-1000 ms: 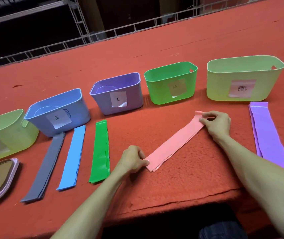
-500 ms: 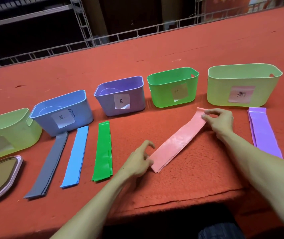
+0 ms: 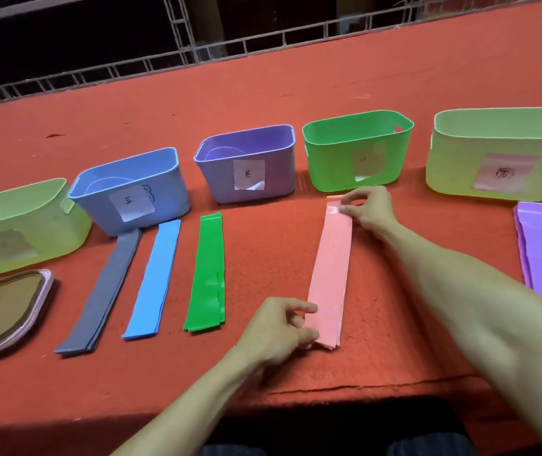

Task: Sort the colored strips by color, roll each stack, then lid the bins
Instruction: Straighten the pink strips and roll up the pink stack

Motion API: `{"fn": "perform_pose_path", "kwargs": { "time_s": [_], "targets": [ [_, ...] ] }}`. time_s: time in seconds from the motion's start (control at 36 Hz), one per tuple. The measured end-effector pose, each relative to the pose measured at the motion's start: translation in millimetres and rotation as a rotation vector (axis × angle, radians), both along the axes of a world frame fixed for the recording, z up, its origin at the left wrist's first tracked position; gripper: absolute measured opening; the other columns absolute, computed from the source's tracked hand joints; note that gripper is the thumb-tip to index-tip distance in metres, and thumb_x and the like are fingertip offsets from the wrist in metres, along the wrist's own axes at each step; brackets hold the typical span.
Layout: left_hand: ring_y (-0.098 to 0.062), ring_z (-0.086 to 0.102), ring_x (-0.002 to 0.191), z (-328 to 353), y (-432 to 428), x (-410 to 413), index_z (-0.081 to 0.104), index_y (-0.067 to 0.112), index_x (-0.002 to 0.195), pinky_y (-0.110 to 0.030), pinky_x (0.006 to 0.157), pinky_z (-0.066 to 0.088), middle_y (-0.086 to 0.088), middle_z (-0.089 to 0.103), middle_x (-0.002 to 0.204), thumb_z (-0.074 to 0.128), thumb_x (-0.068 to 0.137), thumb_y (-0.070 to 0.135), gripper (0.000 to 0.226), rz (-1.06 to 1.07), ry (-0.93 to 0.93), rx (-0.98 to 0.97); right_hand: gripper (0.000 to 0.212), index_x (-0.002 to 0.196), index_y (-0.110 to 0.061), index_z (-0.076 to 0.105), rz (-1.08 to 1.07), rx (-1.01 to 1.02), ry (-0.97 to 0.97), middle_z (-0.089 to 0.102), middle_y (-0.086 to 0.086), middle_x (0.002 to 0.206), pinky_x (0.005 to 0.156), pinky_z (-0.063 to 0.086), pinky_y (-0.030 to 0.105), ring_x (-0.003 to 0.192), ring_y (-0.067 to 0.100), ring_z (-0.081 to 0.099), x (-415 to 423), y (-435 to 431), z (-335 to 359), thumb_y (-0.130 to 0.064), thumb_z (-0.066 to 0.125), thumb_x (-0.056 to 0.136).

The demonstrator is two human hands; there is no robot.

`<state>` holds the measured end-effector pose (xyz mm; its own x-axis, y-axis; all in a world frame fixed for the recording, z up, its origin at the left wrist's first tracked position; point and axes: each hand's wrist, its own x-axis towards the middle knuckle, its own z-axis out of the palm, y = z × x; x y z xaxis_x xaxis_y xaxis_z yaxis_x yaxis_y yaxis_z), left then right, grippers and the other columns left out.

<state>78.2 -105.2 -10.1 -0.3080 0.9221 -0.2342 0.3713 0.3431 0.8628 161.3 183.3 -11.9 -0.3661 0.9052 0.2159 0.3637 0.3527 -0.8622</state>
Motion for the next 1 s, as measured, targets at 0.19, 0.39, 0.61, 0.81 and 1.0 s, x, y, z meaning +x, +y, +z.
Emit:
{"fn": "perform_pose_path", "kwargs": {
  "time_s": [0.19,0.39,0.61,0.81,1.0],
  "targets": [
    [0.002,0.049,0.047,-6.5,-1.9,-1.2,0.064,0.012,0.119,-0.010,0.054,0.037,0.008,0.059,0.060,0.074,0.079,0.012,0.041,-0.072,0.116,-0.077,0.018,0.085,-0.014,0.076,0.113,0.091,-0.193,0.073,-0.001,0.086,0.082,0.052,0.031,0.082,0.014,0.065,-15.6,-2.8,-20.0,-0.013,0.083,0.069],
    [0.003,0.043,0.048,12.1,16.3,-13.9,0.068,0.022,0.107,-0.011,0.050,0.032,0.012,0.053,0.060,0.071,0.081,0.038,0.030,-0.318,0.328,-0.193,0.013,0.085,-0.019,0.077,0.158,0.112,-0.307,0.073,-0.002,0.087,0.074,0.037,0.020,0.081,0.011,0.061,-13.8,3.0,-19.4,-0.022,0.081,0.073],
    [-0.008,0.049,0.052,14.4,88.6,-50.3,0.073,0.018,0.091,-0.024,0.056,0.041,0.002,0.060,0.064,0.068,0.086,0.027,0.012,-0.113,0.324,-0.003,0.016,0.088,-0.019,0.077,0.147,0.133,-0.296,0.074,-0.001,0.088,0.077,0.044,0.025,0.082,0.013,0.063,-13.1,-0.3,-25.0,-0.025,0.080,0.073],
    [-0.020,0.061,0.091,-9.2,179.7,-64.6,0.066,0.014,0.115,-0.022,0.080,0.040,0.000,0.062,0.091,0.064,0.088,0.018,0.027,0.091,0.412,0.162,0.020,0.088,-0.018,0.077,0.154,0.118,-0.250,0.074,-0.004,0.085,0.071,0.043,0.020,0.075,0.007,0.062,-14.2,4.7,-29.5,-0.025,0.082,0.070],
    [-0.026,0.061,0.102,-23.6,225.3,-76.7,0.068,0.012,0.113,-0.038,0.096,0.043,-0.008,0.070,0.107,0.064,0.087,0.017,0.027,0.042,0.515,0.210,0.019,0.087,-0.022,0.078,0.152,0.125,-0.237,0.074,-0.008,0.084,0.070,0.043,0.015,0.075,0.003,0.064,-15.6,13.3,-31.6,-0.027,0.082,0.069]
  ]
}}
